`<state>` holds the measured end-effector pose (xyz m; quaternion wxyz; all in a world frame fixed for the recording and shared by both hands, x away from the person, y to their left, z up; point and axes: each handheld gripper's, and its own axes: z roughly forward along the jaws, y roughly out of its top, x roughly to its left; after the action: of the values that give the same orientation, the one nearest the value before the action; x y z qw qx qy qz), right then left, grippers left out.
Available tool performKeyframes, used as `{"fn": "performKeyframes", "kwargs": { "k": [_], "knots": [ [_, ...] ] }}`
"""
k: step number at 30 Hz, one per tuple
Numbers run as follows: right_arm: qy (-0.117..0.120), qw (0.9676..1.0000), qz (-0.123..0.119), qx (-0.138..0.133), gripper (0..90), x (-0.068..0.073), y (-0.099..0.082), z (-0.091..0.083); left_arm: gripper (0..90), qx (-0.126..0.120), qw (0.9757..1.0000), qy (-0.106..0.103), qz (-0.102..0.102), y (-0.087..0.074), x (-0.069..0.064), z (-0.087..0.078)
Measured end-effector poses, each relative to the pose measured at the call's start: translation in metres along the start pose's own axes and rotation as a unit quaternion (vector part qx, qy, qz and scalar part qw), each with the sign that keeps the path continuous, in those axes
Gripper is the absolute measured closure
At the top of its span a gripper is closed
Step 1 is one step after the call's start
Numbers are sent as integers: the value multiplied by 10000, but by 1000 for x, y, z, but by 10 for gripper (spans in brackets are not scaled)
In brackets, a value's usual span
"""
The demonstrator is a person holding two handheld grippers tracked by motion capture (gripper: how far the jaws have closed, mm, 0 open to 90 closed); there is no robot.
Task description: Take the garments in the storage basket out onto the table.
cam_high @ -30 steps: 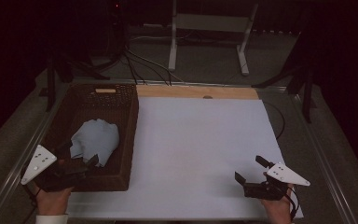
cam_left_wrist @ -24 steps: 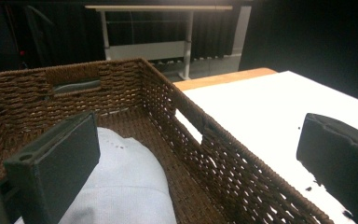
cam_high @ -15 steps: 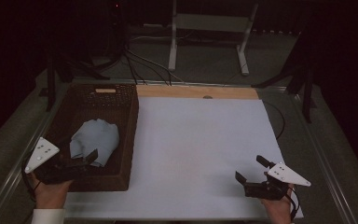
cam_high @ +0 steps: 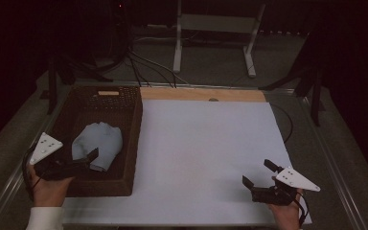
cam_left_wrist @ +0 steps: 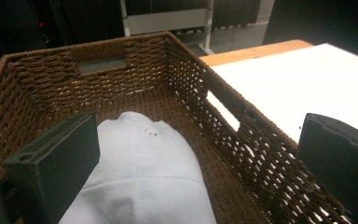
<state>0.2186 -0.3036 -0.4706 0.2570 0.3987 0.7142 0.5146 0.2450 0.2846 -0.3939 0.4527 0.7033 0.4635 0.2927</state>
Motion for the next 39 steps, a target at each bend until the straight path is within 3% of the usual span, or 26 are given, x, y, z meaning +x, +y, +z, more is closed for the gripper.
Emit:
{"fn": "performKeyframes", "kwargs": {
  "k": [18, 39],
  "knots": [
    [-12, 10000, 35, -19, 0, -1, 0, -1, 5, 167, 9997, -137, 102, 14, 4, 15],
    [-49, 9999, 96, -74, 0, -2, 1, -2, 5, 169, 9991, -336, 188, 27, 10, 32]
  ]
}}
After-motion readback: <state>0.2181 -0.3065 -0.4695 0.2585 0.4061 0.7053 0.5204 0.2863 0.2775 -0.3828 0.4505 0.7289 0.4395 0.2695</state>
